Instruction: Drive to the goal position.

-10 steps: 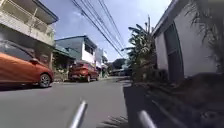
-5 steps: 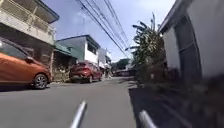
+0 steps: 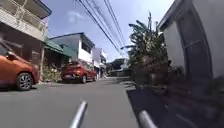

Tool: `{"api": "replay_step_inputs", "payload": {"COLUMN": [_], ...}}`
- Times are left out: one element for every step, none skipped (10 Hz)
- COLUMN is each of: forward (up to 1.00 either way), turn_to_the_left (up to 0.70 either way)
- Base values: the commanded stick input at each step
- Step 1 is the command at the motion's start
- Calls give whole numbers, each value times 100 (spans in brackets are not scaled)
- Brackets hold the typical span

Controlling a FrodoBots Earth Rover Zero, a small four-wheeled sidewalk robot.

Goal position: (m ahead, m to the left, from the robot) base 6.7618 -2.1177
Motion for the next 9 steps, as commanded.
{"api": "replay_step_inputs", "payload": {"forward": [100,100,100,100,100,100,100,100,100], "turn_to_the_left": [-37,-15,0,0,0,0,0,0,0]}}
